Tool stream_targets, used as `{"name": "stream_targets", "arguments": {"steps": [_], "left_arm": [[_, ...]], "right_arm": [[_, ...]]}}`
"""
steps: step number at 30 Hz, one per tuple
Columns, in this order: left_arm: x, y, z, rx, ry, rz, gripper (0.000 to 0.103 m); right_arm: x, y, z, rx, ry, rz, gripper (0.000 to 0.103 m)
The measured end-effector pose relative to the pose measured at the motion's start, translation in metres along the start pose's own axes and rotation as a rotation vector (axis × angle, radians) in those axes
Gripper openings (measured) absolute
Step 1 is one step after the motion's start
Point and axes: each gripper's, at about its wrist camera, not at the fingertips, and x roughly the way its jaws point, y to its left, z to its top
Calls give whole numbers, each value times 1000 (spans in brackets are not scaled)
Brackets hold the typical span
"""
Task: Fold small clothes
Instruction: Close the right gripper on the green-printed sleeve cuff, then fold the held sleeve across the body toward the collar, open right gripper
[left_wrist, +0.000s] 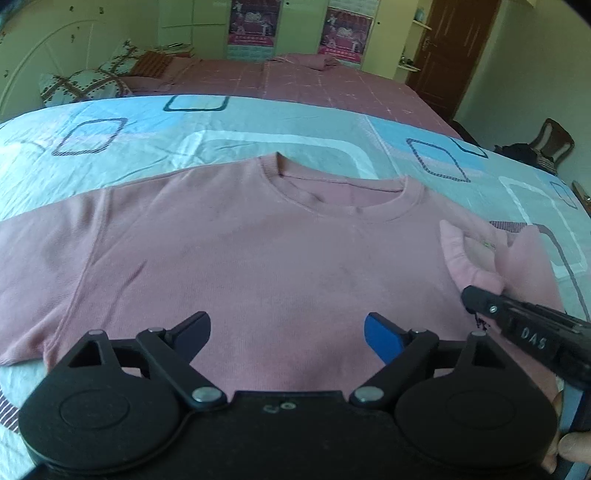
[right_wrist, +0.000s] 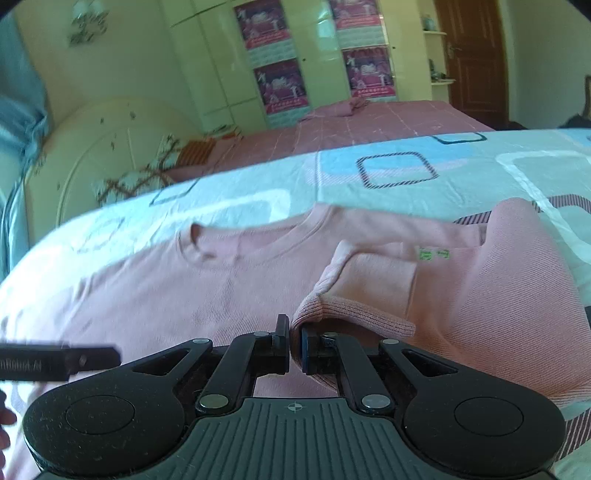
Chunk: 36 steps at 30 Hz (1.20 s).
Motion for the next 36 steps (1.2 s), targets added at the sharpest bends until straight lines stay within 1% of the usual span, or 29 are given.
{"name": "stream_targets", "arguments": {"steps": [1,2,3,4,5,6,8,10,12,13,15,17,19,21,23,25,26,27,28,29,30,32,33,36], "left_arm": [[3,-5,1,9,3,-24,89],[6,-10,2,15,8,-45,89],[9,-17,1,19,10,-72,89],[12,-23,1,21,11,-101,89],[14,-29,0,24,10,-121,89],[16,-36,-2,37,8,-135,89],[20,-53,-4,89,11,-163,89],[24,-73,-9,151,13,-190,89],[28,-93,-16,215,9,-215,84],[32,-102,-18,244,10,-216,82],[43,-118,-23,287,11,-191,77],[52,-129,-26,312,-1,-153,76],[59,-136,-29,337,-30,-123,77],[64,-139,-28,340,-60,-102,75],[70,-139,-24,322,-88,-84,72],[73,-139,-20,295,-118,-72,64],[74,-138,-19,283,-132,-70,48],[75,-138,-15,273,-145,-74,39],[74,-135,-13,253,-153,-86,23],[72,-131,-10,225,-165,-98,13],[70,-128,-7,211,-181,-101,10],[59,-120,-5,196,-226,-124,10],[55,-116,-3,182,-234,-138,10],[37,-101,3,109,-282,-161,9]], "right_arm": [[0,2,-2,-3,4,2,25],[-2,1,-4,8,6,17,36],[-5,-1,-6,18,4,26,57],[-11,-3,-7,25,-5,29,67],[-17,-6,-8,27,-19,29,67],[-24,-10,-8,31,-23,7,67],[-39,-26,-8,63,-26,5,67],[-55,-44,-11,93,-34,-41,67],[-74,-61,-17,112,-54,-100,67],[-81,-68,-21,112,-53,-136,67],[-90,-83,-29,124,-47,-194,67],[-96,-95,-37,150,-35,-225,67],[-102,-105,-44,171,-24,-252,67],[-105,-111,-50,180,-16,-274,67],[-105,-115,-54,181,-10,-293,67],[-104,-120,-58,186,-2,-313,67],[-100,-122,-59,193,2,-318,67],[-97,-124,-59,198,10,-326,67],[-94,-125,-59,202,13,-330,67],[-93,-125,-59,203,9,-331,67],[-89,-125,-57,202,3,-335,67],[-84,-125,-54,202,-3,-335,67],[-82,-126,-52,204,-7,-333,67],[-74,-127,-47,208,-15,-326,67]]}}
